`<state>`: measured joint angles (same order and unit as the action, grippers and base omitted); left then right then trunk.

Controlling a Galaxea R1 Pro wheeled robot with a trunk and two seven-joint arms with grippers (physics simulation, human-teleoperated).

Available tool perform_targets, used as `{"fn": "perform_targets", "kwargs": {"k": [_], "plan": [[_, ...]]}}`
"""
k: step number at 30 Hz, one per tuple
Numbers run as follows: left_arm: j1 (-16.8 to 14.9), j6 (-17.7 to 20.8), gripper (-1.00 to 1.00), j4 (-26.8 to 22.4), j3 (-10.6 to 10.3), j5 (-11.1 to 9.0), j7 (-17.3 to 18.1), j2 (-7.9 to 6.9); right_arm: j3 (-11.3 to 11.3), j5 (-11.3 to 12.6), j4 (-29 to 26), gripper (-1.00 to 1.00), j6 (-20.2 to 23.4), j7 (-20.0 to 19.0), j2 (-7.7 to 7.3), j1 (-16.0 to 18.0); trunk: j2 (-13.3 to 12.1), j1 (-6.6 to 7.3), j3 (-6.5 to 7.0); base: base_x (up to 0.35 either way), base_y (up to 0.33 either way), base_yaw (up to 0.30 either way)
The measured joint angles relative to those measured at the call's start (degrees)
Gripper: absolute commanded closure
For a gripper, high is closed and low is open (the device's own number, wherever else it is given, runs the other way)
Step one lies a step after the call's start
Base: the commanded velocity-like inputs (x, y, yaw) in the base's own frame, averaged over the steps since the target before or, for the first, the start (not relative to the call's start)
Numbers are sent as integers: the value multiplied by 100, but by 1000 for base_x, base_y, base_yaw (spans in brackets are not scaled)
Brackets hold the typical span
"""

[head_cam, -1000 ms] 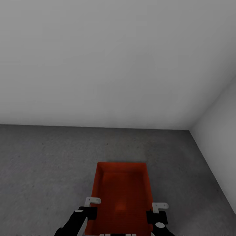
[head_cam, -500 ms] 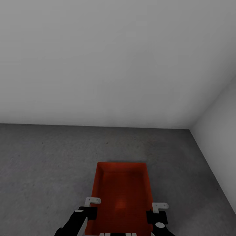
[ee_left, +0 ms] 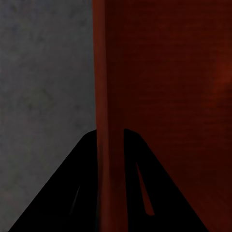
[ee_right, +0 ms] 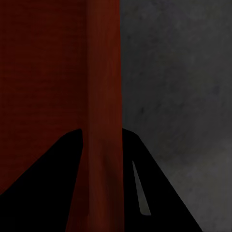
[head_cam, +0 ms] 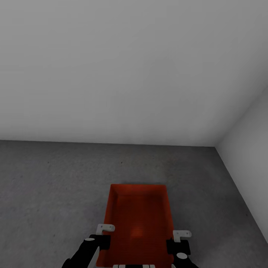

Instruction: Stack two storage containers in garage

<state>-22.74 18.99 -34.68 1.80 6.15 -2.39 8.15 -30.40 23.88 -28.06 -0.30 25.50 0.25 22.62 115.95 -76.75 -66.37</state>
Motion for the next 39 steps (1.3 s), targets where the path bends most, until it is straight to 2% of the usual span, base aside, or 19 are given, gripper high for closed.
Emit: {"fn": "perform_targets", "kwargs": {"k": [9, 10, 11, 39], "plan": [[0, 7, 100, -2, 11, 19, 15, 1, 0, 8, 2, 100, 2, -9, -2, -1, 0, 0, 0, 0, 0, 0], [0, 8, -100, -2, 12, 20, 15, 1, 0, 9, 2, 100, 2, -9, -2, -1, 0, 0, 0, 0, 0, 0], [6, 4, -100, -3, -65, 118, -18, -2, 52, 140, 3, -100, 6, -65, -2, 7, 0, 0, -1, 0, 0, 0], [6, 0, -100, -21, -58, 127, -3, 7, 38, 101, 6, -100, -2, -62, -2, 9, 0, 0, 0, 0, 0, 0]]}}
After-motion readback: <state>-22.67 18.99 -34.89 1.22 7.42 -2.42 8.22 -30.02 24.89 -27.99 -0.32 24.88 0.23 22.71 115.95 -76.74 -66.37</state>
